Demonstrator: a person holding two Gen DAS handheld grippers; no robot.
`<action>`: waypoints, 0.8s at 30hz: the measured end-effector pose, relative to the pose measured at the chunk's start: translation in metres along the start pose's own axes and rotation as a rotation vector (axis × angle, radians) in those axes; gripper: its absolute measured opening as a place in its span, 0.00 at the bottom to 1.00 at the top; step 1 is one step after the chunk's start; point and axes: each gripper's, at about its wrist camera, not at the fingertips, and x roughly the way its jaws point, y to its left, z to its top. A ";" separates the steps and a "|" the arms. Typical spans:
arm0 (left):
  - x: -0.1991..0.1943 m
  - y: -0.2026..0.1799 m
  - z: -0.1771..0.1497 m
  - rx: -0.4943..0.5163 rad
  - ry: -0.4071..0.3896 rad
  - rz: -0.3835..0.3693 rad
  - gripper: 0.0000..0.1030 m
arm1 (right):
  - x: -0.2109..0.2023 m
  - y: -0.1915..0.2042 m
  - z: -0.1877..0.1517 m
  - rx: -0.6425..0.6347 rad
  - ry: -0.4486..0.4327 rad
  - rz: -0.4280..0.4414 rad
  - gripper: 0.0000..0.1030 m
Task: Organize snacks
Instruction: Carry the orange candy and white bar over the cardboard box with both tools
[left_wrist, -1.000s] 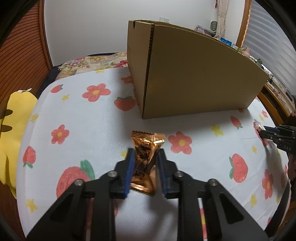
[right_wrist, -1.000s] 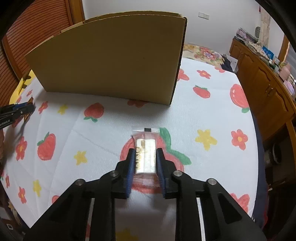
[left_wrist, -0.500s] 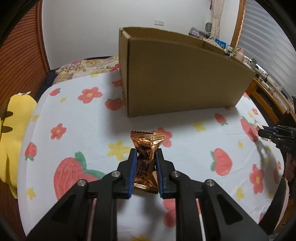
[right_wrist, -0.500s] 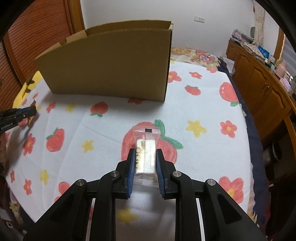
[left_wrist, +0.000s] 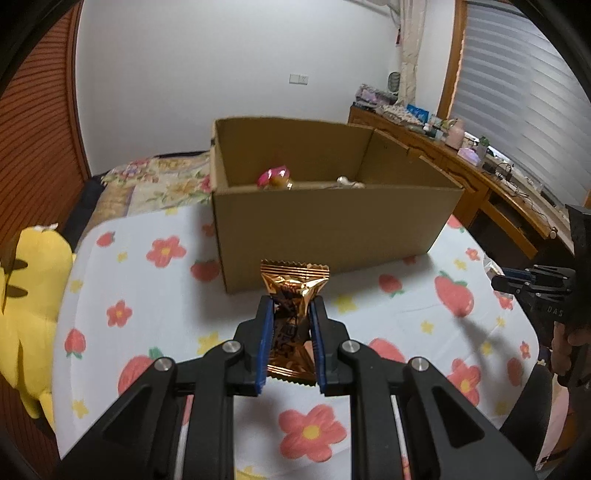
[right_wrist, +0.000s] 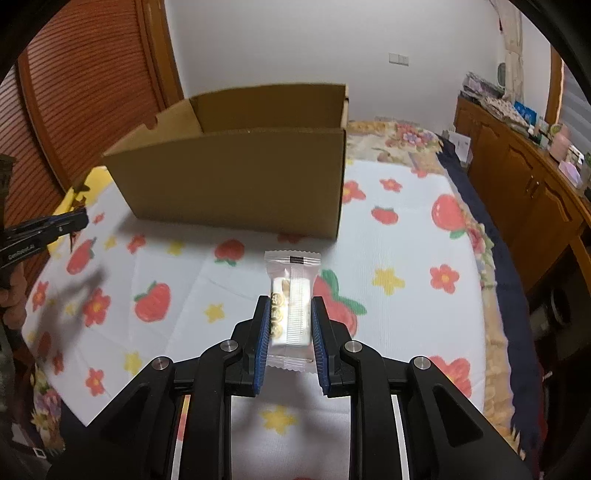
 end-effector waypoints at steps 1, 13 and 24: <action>-0.001 -0.001 0.002 0.001 -0.005 -0.004 0.16 | -0.003 0.001 0.002 -0.002 -0.008 0.001 0.19; -0.002 -0.014 0.049 0.040 -0.069 -0.038 0.16 | -0.030 0.013 0.041 -0.031 -0.111 0.023 0.19; 0.012 -0.006 0.111 0.046 -0.133 -0.060 0.16 | -0.030 0.018 0.099 -0.075 -0.198 0.020 0.19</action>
